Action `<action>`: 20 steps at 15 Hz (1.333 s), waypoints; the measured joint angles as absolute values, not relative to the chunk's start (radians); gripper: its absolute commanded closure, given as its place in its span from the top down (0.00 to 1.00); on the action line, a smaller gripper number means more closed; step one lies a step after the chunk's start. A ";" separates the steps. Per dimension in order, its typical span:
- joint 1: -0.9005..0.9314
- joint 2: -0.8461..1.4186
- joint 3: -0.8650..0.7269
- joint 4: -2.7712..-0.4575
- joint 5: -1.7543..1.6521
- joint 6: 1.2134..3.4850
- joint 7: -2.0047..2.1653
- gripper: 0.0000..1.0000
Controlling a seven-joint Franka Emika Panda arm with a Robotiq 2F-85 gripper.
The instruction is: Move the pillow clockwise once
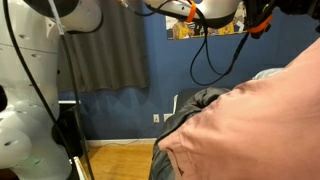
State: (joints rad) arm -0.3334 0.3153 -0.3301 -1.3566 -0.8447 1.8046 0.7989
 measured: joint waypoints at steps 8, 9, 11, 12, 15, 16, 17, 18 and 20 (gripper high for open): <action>-0.428 0.460 -0.365 -1.121 -0.605 1.808 0.909 0.03; -0.442 0.473 -0.364 -1.107 -0.567 1.827 0.917 0.03; -0.470 0.495 -0.360 -1.081 -0.494 1.859 0.921 0.03; -0.483 0.505 -0.357 -1.070 -0.460 1.876 0.921 0.06; -0.513 0.523 -0.342 -1.053 -0.387 1.919 0.908 0.45; -0.518 0.526 -0.337 -1.049 -0.372 1.935 0.900 0.51; -0.523 0.527 -0.328 -1.046 -0.350 1.964 0.881 0.59; -0.527 0.524 -0.316 -1.042 -0.326 1.993 0.856 0.66; -0.528 0.509 -0.288 -1.039 -0.294 2.050 0.805 0.80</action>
State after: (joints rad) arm -0.5276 0.5090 -0.2879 -1.0394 -0.2940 2.0504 0.8054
